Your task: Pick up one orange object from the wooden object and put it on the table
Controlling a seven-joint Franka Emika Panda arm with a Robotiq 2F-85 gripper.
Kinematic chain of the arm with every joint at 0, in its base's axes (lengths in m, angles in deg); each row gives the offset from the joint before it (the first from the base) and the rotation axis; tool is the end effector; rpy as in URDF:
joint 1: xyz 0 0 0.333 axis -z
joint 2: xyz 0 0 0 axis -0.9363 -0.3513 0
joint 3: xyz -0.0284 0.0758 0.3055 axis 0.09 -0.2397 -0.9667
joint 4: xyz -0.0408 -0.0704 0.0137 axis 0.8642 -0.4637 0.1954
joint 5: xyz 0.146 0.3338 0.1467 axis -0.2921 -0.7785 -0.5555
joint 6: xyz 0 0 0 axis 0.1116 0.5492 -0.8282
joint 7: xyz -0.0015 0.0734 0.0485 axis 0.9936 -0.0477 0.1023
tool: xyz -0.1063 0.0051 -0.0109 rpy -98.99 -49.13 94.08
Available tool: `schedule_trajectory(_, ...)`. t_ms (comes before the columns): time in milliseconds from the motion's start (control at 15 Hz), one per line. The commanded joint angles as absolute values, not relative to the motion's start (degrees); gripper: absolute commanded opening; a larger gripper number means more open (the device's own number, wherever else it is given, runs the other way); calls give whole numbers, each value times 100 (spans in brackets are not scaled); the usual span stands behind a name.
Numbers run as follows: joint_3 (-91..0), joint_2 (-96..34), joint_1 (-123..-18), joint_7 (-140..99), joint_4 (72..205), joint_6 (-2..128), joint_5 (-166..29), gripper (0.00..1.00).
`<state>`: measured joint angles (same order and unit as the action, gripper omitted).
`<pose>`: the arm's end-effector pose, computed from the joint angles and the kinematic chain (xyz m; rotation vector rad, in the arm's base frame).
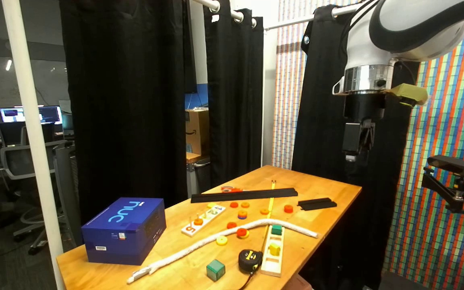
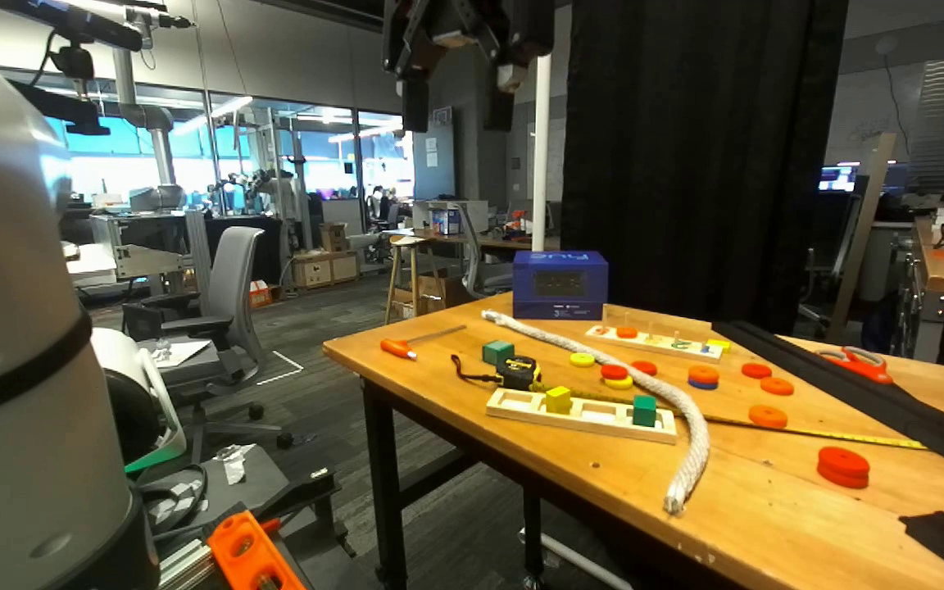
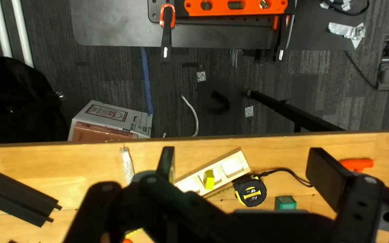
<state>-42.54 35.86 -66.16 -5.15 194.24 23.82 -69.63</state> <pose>0.2788 -0.0590 0.5147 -3.0671 -0.0846 0.0416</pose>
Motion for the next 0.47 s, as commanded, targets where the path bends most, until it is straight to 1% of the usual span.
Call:
schedule_trajectory(0, -4234, 3606, -6655, -505, 19477, 2374, -6930, 100)
schedule_trajectory(400, -4231, 3636, -6662, -461, 19541, 2375, -6921, 100)
